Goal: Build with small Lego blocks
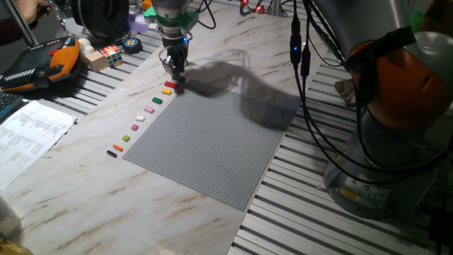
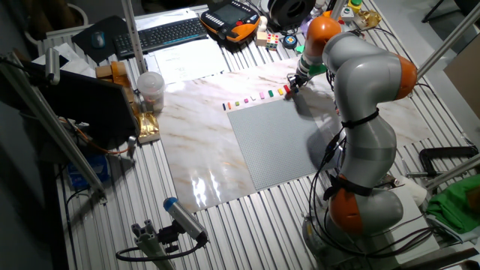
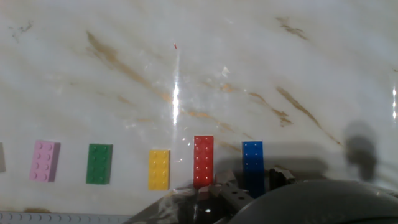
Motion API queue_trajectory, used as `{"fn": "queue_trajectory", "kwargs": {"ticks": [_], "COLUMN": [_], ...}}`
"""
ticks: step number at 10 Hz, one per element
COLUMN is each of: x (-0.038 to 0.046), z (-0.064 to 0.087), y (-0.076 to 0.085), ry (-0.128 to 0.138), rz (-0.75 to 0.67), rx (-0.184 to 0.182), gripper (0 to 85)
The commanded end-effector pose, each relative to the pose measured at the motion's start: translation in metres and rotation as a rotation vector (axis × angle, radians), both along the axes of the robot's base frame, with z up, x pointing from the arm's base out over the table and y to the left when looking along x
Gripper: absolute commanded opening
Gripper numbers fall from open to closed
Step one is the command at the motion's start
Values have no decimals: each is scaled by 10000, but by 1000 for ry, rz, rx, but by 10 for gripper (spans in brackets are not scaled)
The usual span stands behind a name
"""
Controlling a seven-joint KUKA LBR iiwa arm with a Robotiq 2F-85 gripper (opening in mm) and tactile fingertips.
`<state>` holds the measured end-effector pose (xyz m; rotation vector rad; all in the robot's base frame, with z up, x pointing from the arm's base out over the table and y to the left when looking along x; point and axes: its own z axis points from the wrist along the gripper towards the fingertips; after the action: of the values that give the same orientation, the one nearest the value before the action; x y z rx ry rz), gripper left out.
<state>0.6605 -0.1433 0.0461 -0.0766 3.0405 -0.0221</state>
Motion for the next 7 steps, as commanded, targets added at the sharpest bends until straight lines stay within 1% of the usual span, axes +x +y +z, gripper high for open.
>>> {"fn": "queue_trajectory", "kwargs": {"ticks": [1, 7], "x": [0, 8], "z": [-20, -90], "y": [-5, -50], "ry": [0, -1], "rz": [0, 3], "rx": [2, 3], "gripper": [370, 367]}}
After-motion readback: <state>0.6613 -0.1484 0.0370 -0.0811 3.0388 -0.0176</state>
